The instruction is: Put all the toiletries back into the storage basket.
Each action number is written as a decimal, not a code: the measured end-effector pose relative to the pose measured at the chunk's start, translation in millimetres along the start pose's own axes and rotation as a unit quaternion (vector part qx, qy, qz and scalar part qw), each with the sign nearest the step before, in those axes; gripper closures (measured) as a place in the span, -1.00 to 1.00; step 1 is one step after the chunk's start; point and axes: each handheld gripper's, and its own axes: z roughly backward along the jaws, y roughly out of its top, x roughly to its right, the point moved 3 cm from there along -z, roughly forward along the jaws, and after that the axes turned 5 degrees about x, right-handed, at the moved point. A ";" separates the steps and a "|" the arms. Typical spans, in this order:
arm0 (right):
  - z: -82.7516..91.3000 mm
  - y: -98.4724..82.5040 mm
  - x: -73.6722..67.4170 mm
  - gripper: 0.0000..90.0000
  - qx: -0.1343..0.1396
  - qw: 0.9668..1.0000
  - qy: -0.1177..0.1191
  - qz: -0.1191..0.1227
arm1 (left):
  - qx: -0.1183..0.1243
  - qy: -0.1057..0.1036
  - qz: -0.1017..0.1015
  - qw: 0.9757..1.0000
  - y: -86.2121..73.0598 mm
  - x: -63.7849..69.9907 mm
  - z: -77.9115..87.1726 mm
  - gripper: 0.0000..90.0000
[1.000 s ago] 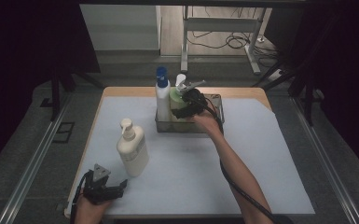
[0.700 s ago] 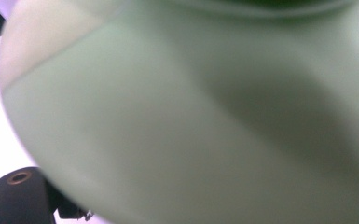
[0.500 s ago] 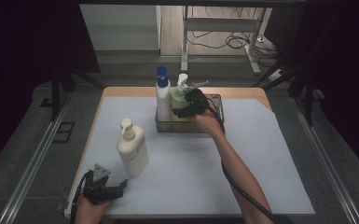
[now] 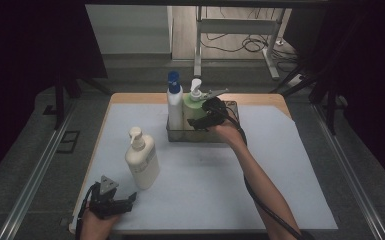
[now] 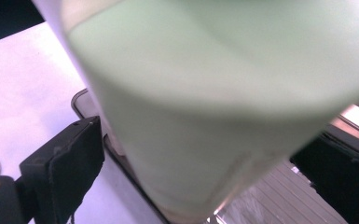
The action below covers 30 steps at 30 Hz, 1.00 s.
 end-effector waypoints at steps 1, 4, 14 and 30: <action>2.0 -0.5 -0.2 -0.93 0.001 1.000 -0.002 0.002 | 0.000 0.000 0.000 1.000 0.0 -0.1 0.0 -0.76; 9.0 -2.3 -0.9 -0.93 0.002 1.000 -0.001 0.003 | 0.000 0.000 0.000 1.000 0.0 0.0 0.0 -0.76; 35.0 -10.3 -9.7 -0.93 0.005 1.000 0.007 0.022 | -0.003 -0.001 -0.002 1.000 0.7 -0.2 -0.3 -0.76; 79.2 -31.2 -29.9 -0.93 0.003 0.998 0.033 0.045 | -0.005 -0.001 -0.002 1.000 1.3 -0.3 -0.2 -0.76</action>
